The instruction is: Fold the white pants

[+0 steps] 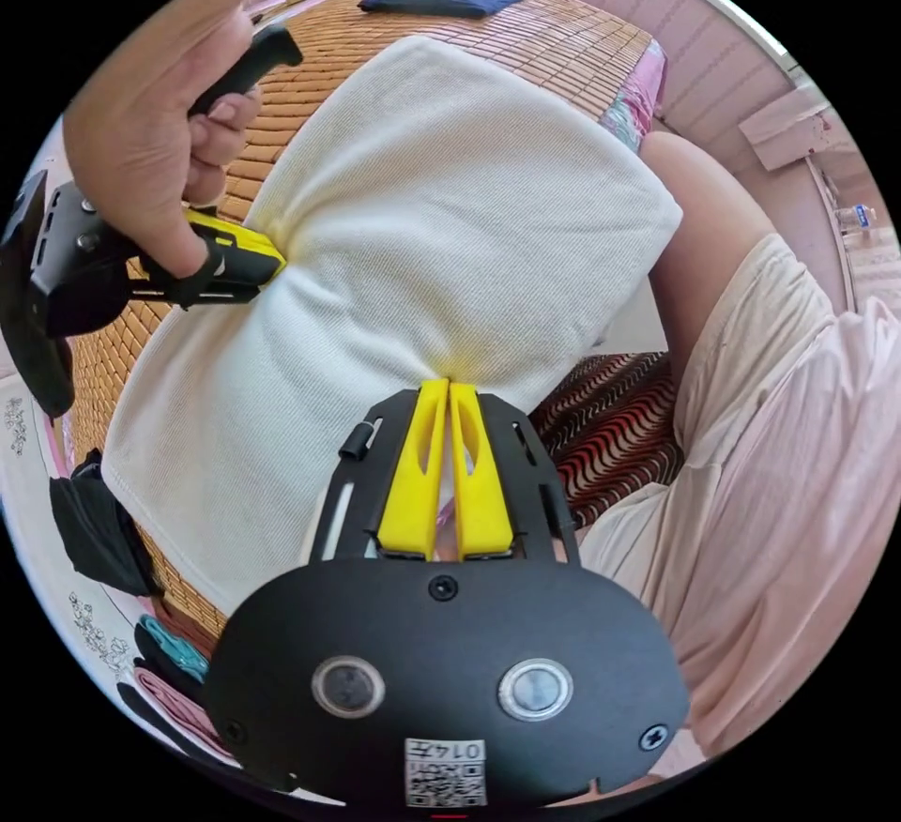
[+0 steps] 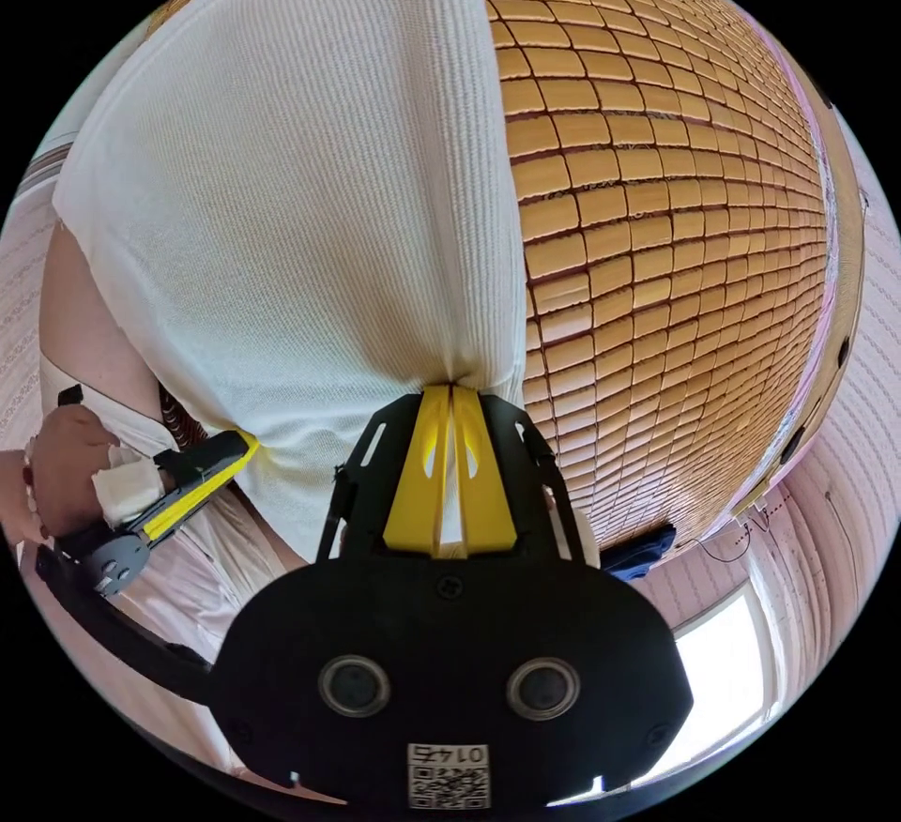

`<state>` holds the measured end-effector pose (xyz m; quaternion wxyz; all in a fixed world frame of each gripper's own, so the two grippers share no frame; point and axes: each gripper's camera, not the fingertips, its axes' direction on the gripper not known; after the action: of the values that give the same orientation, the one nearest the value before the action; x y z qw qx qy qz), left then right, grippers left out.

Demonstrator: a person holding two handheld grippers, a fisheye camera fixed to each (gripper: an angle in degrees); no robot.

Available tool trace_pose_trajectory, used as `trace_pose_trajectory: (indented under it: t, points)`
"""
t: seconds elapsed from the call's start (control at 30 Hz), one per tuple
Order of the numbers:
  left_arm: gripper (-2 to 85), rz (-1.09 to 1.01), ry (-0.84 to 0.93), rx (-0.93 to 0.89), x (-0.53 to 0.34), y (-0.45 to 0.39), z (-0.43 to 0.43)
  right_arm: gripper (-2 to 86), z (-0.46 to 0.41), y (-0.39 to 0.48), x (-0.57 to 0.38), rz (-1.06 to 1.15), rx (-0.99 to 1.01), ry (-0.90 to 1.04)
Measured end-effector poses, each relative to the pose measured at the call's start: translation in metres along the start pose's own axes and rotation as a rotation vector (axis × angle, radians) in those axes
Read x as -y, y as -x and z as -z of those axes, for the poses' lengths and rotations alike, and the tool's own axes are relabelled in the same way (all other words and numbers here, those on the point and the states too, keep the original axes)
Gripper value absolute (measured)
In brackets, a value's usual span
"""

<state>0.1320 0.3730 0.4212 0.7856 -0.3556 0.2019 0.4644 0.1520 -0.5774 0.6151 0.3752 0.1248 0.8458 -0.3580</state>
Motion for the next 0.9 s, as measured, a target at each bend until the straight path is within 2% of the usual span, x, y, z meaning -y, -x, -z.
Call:
trace_pose_trajectory:
  t: [0.27,0.47,0.63,0.7,0.77,0.83,0.9]
  points:
    - [-0.8,-0.152,0.074,0.121,0.014,-0.029,-0.01,-1.0,0.012,-0.013,-0.042,0.011,0.04,0.016]
    - [-0.8,-0.141,0.052,0.056,0.008,-0.026,-0.017,-1.0,0.022,-0.032,-0.089,-0.03,0.105,0.001]
    - [-0.9,-0.12,-0.037,0.072,-0.013,-0.034,-0.016,-0.9,0.032,-0.045,-0.171,-0.137,0.147,-0.221]
    - [-0.9,-0.133,-0.1,0.127,-0.027,-0.044,-0.009,-0.7,0.037,-0.053,-0.246,-0.254,0.2,-0.466]
    - [-0.7,-0.108,-0.234,0.13,-0.045,-0.057,0.006,-0.3,0.037,-0.062,-0.312,-0.392,0.274,-0.6]
    - [-0.2,-0.063,-0.36,0.109,-0.056,-0.066,0.02,0.7,0.026,-0.066,-0.384,-0.52,0.344,-0.676]
    - [1.2,-0.011,-0.444,0.064,-0.06,-0.073,0.027,6.8,-0.008,-0.055,-0.478,-0.666,0.443,-0.711]
